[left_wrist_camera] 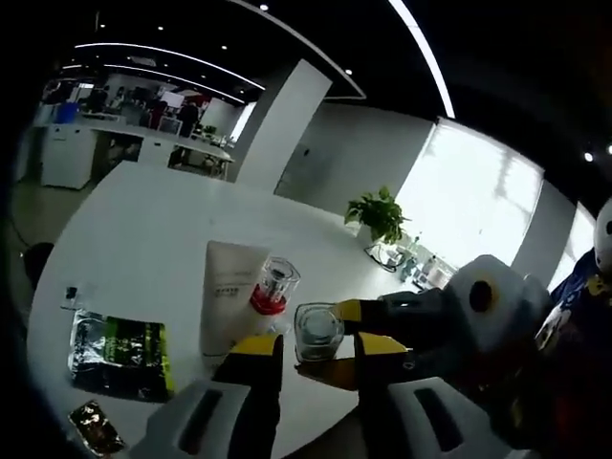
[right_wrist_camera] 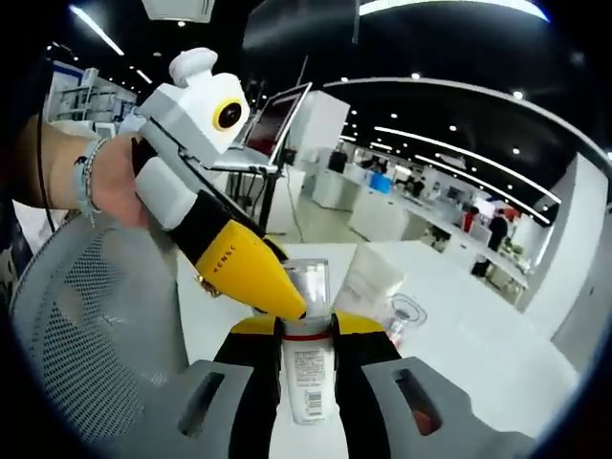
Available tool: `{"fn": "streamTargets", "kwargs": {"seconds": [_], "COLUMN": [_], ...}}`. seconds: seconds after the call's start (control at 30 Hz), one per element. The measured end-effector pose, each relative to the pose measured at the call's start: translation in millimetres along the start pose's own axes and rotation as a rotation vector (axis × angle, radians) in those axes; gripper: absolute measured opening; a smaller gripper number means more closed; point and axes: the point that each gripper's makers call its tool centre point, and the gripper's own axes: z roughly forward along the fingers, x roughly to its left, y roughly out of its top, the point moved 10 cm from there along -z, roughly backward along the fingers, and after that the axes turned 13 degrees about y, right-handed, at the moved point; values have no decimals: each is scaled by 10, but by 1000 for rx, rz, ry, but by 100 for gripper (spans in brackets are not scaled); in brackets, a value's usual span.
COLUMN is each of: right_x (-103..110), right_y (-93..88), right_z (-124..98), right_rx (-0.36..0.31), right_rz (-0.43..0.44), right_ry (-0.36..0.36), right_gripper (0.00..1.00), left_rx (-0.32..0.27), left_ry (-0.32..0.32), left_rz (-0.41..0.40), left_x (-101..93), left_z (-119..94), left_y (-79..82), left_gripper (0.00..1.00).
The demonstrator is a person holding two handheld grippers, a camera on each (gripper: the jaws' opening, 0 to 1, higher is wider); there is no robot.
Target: Arrange the skincare products in the storage area until every visible bottle or jar stands upright without overlapping.
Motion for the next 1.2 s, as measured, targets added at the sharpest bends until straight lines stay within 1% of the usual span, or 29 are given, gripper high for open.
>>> {"fn": "streamTargets", "kwargs": {"seconds": [0.07, 0.1, 0.13, 0.17, 0.23, 0.27, 0.3, 0.43, 0.53, 0.6, 0.63, 0.67, 0.7, 0.73, 0.8, 0.87, 0.93, 1.03, 1.1, 1.2], "right_x": [14, 25, 30, 36, 42, 43, 39, 36, 31, 18, 8, -2, -9, -12, -36, -78, -100, -118, -139, -166], "right_y": [6, 11, 14, 14, 7, 11, 11, 6, -13, -28, -46, -59, -85, -98, -121, -156, -200, -246, -291, -361], "right_z": [8, 13, 16, 20, 33, 34, 33, 50, 62, 66, 64, 63, 58, 57, 55, 57, 62, 68, 72, 63], "right_rx": [12, 14, 14, 15, 39, 36, 36, 23, 28, 31, 48, 59, 79, 85, 84, 105, 131, 157, 192, 243], "right_rz": [-37, -50, -56, -62, -93, -99, -96, -63, -60, -42, -26, -21, 10, 39, 96, 111, 138, 184, 205, 229], "right_ry": [-4, -3, 1, 4, 1, 2, 3, 28, 40, 50, 51, 50, 55, 61, 64, 54, 48, 44, 32, 13], "right_gripper": [19, 19, 19, 19, 19, 19, 19, 19, 19, 19, 19, 19, 18, 19, 18, 16, 16, 16, 16, 16], "left_rx": [1, 16, 28, 18, 6, 15, 28, 42, 54, 61, 57, 46, 50, 63, 65, 90, 112, 151, 188, 216], "left_ry": [4, 12, 34, 65, 50, 44, 48, 64, 77, 89, 109, 149, 159, 180, 220, 308, 357, 441, 454, 475], "left_rz": [-3, 1, 6, 13, -7, -16, -20, -25, -22, -21, -13, 1, 0, -10, -16, 15, 32, 73, 103, 149], "left_x": [-7, -10, 2, 27, 24, 24, 30, 32, 30, 34, 46, 81, 94, 129, 181, 258, 290, 325, 305, 269], "left_z": [10, 25, 24, 21, 8, 5, 6, -7, 10, 23, 27, 29, 29, 24, 10, -2, 20, 139, 237, 373], "left_y": [-4, -8, -10, -5, 17, 22, 23, 18, 12, 13, 16, 25, 28, 40, 61, 68, 66, 41, 3, -55], "left_gripper": [31, 29, 26, 23, 22, 21, 21, 20, 19, 19, 19, 19, 19, 19, 19, 19, 19, 19, 19, 20]}}
